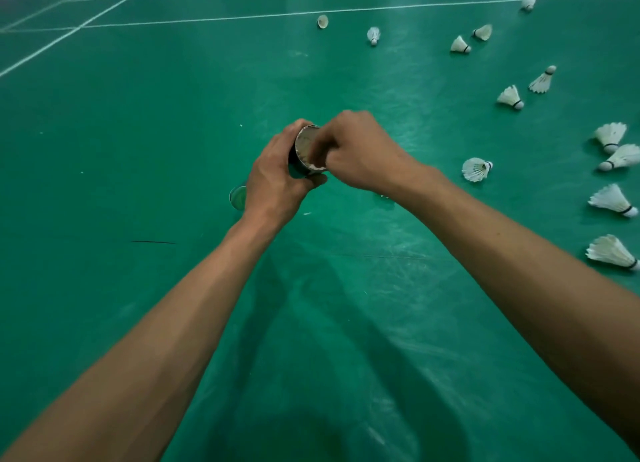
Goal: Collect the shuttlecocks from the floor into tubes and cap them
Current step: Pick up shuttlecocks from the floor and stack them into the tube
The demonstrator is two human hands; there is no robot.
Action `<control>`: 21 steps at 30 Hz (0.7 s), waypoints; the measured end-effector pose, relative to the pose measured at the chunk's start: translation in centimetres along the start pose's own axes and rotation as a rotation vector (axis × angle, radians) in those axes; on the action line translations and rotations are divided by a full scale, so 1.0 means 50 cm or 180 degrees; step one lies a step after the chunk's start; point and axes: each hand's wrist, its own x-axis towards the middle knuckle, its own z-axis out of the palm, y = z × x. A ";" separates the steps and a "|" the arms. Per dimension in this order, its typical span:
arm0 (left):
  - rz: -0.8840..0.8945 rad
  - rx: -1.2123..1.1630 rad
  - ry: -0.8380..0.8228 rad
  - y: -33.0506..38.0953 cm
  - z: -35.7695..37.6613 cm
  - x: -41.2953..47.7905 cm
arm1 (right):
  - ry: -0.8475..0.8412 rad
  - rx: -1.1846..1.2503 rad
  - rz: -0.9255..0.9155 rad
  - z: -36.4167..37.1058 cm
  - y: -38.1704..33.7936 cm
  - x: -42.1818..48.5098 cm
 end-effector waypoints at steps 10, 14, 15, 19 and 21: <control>-0.0044 0.0062 -0.0068 -0.023 0.015 0.000 | 0.0600 0.0205 0.1302 0.031 0.089 0.000; -0.0120 0.0069 -0.0207 -0.038 0.041 -0.010 | -0.0180 -0.0148 0.1676 0.088 0.154 -0.017; -0.0128 0.0074 -0.0231 -0.043 0.048 -0.012 | -0.0407 -0.0226 0.1722 0.105 0.169 -0.021; -0.0092 0.0191 -0.0315 -0.053 0.076 -0.013 | -0.1112 -0.0456 0.1978 0.165 0.239 -0.034; -0.0047 0.0299 -0.0338 -0.057 0.094 -0.009 | -0.1178 -0.0527 0.2131 0.183 0.281 -0.036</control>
